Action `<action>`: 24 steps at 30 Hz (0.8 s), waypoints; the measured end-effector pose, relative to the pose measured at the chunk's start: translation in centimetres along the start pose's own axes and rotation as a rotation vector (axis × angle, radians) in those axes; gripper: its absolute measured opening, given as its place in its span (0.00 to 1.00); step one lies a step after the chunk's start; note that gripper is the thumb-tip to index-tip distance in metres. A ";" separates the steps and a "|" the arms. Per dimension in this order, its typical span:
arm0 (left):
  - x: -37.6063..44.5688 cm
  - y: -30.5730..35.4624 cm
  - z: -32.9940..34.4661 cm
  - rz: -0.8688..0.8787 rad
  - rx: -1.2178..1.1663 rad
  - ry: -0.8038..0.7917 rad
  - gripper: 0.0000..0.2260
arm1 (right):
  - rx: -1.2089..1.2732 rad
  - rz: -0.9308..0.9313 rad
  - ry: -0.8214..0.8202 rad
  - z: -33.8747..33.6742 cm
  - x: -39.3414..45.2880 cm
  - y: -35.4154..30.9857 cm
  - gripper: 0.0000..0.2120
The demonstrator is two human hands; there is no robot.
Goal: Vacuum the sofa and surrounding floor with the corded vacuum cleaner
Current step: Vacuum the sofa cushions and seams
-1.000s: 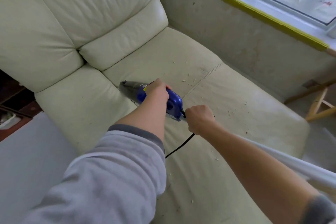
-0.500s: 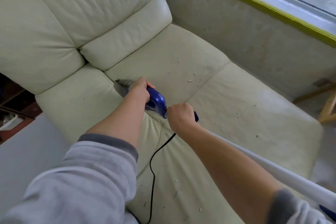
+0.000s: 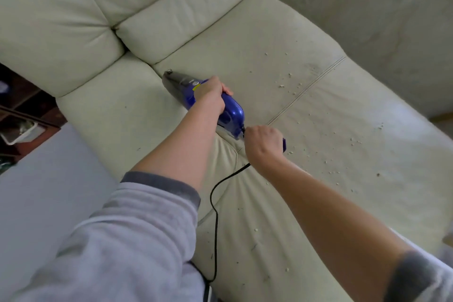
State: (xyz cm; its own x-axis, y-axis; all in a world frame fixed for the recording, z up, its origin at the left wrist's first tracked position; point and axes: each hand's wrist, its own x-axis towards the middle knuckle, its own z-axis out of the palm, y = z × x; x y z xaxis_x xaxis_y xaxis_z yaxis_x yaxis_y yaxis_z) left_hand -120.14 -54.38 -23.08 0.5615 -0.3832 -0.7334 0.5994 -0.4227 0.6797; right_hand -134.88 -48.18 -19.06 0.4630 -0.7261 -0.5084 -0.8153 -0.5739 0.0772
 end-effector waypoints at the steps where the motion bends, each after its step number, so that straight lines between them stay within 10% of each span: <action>1: 0.3 0.3 -0.2 -0.002 0.008 0.003 0.31 | -0.011 -0.006 0.003 -0.2 0.3 -0.2 0.10; 24: -9.5 0.4 -0.1 -0.052 0.070 0.046 0.26 | -0.244 -0.149 -0.016 -3.8 -6.3 4.9 0.10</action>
State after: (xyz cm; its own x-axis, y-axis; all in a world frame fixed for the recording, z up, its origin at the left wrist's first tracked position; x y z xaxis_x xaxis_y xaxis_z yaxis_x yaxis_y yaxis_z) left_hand -125.23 -50.84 -15.84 0.5575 -0.3214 -0.7654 0.5878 -0.4983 0.6373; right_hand -140.48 -47.88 -12.20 0.5643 -0.6218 -0.5431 -0.6300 -0.7495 0.2034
